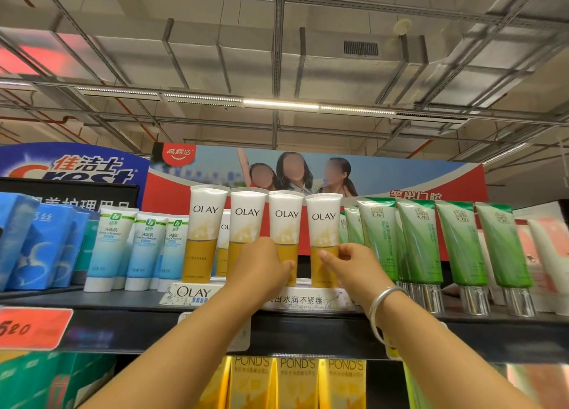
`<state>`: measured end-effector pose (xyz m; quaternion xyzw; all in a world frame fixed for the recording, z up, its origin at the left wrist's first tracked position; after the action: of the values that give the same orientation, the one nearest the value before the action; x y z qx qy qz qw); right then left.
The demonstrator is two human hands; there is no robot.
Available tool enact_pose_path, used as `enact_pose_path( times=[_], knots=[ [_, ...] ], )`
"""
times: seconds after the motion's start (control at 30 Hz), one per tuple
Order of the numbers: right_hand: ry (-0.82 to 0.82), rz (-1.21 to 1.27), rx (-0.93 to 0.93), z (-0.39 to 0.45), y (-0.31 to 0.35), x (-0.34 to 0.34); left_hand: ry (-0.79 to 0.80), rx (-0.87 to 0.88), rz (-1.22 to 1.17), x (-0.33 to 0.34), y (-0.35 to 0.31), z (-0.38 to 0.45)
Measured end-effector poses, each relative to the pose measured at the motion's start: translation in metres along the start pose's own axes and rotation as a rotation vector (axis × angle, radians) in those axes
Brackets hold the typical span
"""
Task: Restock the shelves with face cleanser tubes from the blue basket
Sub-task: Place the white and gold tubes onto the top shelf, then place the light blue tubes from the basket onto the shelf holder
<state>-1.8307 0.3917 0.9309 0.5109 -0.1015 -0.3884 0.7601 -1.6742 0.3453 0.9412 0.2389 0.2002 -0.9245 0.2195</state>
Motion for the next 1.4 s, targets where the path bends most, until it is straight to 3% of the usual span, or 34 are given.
enact_pose_path(
  times=[0.13,0.23,0.43,0.67,0.9,1.17,1.4],
  knots=[
    [-0.04,0.007,-0.066,-0.015,0.018,-0.018,-0.204,0.089,-0.085,-0.037,-0.012,-0.009],
    [-0.05,0.058,-0.121,-0.036,0.026,-0.022,-0.296,0.147,-0.324,-0.052,-0.015,-0.026],
    [-0.002,0.205,-0.068,-0.082,0.008,-0.026,-0.229,0.1,-0.855,-0.032,-0.018,-0.074],
    [-0.024,0.275,0.153,-0.14,-0.062,-0.011,-0.022,-0.05,-1.083,0.029,0.008,-0.141],
    [-0.156,0.285,0.503,-0.238,-0.189,-0.029,0.243,-0.304,-1.292,0.129,0.01,-0.251],
    [-0.438,0.272,0.812,-0.375,-0.308,-0.111,0.709,-0.459,-1.392,0.236,-0.068,-0.386],
    [-0.651,0.38,1.033,-0.493,-0.384,-0.195,0.983,-0.602,-1.352,0.31,-0.152,-0.495]
  ],
)
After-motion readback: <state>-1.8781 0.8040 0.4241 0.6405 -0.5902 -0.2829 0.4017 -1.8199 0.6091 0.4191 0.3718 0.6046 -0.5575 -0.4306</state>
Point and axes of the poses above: each hand's wrist, its own z-axis towards the middle knuckle, its own x-axis out of the palm, y = z × x, the point moved 10 cm from there along z, towards the middle knuckle, and after that the axes turned 15 degrees about x, right-handed, at the moved point
